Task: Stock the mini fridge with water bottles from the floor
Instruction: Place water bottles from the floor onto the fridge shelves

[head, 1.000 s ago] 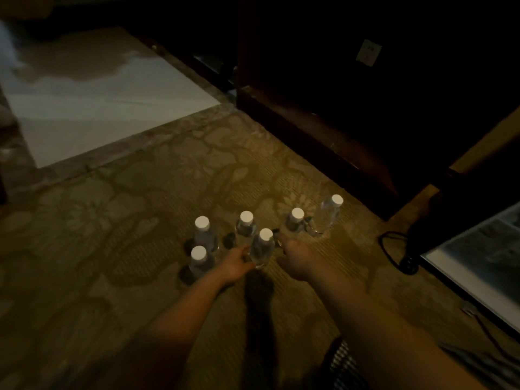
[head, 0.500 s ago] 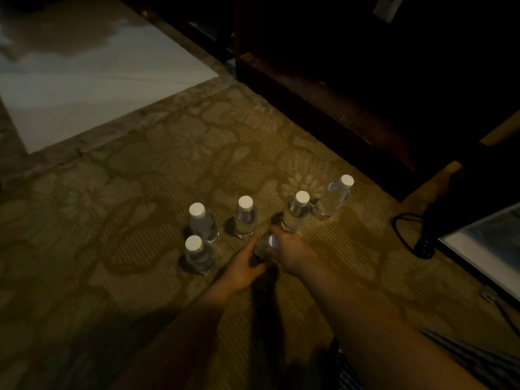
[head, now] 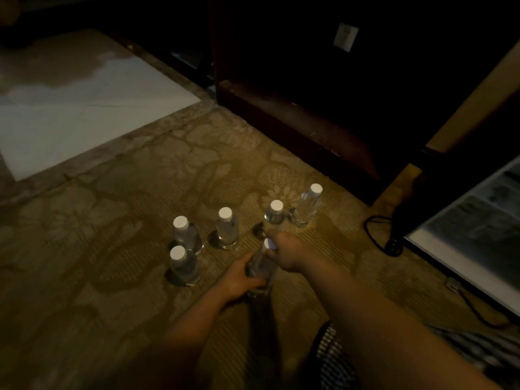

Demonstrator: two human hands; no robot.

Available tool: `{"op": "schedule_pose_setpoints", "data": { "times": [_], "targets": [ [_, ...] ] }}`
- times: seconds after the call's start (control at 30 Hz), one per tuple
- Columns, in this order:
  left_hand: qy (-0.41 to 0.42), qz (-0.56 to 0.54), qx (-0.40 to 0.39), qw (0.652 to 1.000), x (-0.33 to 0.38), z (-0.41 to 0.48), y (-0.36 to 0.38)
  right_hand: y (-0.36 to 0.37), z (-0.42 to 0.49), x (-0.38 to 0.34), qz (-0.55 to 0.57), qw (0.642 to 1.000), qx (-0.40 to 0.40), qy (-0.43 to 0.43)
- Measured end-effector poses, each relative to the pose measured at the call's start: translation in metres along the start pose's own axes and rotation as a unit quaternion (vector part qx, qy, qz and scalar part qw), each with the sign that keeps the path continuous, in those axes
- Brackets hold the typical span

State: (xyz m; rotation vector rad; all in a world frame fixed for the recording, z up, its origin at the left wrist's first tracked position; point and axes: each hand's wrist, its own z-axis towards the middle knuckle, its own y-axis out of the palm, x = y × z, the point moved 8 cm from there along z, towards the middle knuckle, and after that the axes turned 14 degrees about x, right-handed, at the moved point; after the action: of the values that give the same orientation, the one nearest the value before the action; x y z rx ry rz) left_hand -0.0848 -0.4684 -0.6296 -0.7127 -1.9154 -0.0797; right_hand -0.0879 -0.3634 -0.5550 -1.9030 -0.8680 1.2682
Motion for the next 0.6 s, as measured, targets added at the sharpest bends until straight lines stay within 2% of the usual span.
{"op": "schedule_pose_setpoints", "data": {
  "times": [0.13,0.27,0.43,0.6],
  "targets": [
    [0.031,0.021,0.005,0.999,0.04,-0.003,0.0,-0.048,-0.01,-0.004,0.026,0.999,0.038,-0.004],
    [0.097,0.065,0.021,0.993,0.093,-0.007,0.002,-0.1,-0.028,-0.002,0.068,0.994,0.078,0.02],
    [0.187,0.076,-0.014,0.979,0.163,-0.031,0.027,-0.168,-0.063,0.007,0.066,0.99,0.123,0.028],
    [0.255,0.072,-0.004,0.964,0.225,-0.052,0.059,-0.23,-0.107,0.02,0.103,0.976,0.192,0.02]
  ]
}}
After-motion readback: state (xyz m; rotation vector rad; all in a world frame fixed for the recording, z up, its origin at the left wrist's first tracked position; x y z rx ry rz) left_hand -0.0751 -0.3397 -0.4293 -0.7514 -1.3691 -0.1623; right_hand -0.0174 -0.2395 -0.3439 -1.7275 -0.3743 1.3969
